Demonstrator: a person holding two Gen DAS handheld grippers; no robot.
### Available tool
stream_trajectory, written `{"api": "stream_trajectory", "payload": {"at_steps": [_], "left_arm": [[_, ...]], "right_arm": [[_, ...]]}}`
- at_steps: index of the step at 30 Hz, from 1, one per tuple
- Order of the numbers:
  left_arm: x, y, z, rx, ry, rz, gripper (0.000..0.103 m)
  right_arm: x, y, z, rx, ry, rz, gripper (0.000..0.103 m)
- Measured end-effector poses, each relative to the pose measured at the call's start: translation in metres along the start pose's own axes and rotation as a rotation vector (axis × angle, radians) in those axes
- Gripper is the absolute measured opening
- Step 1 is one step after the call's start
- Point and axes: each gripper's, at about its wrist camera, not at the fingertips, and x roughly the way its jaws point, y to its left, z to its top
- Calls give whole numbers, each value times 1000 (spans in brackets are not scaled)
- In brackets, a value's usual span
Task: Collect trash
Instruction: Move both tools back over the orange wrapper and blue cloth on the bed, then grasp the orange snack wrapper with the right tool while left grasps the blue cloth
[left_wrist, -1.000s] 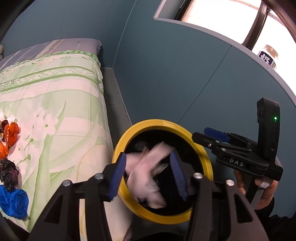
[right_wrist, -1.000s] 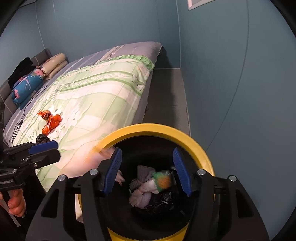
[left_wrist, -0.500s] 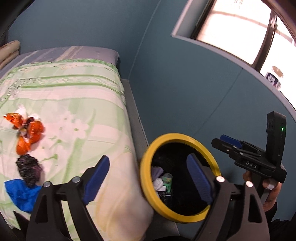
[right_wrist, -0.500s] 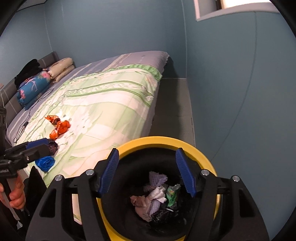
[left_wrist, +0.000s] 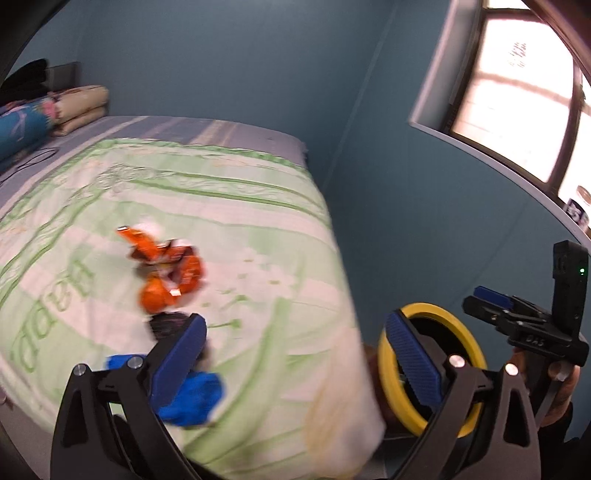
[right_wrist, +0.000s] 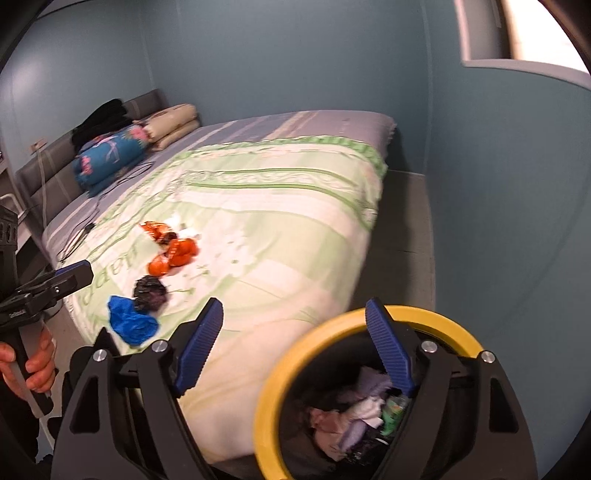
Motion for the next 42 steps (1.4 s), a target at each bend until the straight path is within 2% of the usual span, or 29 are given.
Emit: {"api": "stream_trajectory", "payload": {"at_steps": [8,15,26,32,36,42], "left_arm": [[-18,63,-19,-74,9,89,94],[-13,92,-40,-127,37,104,94],[11,121,-67,-221,82,75,94],[23,132,-71,-259,110,73,94],[31,134,-72,-264,128,71,94],[45,132,-74,-267,161,44,94]], "right_arm": [[26,45,17,-60,25,108,77],[56,96,31,-153,41,167,78],[126,163,55,-296,96,187,78],[169,215,75,-407,99,202,78],[201,246,88,-466,124,191,78],[262,283,95,-519,210,136,78]]}}
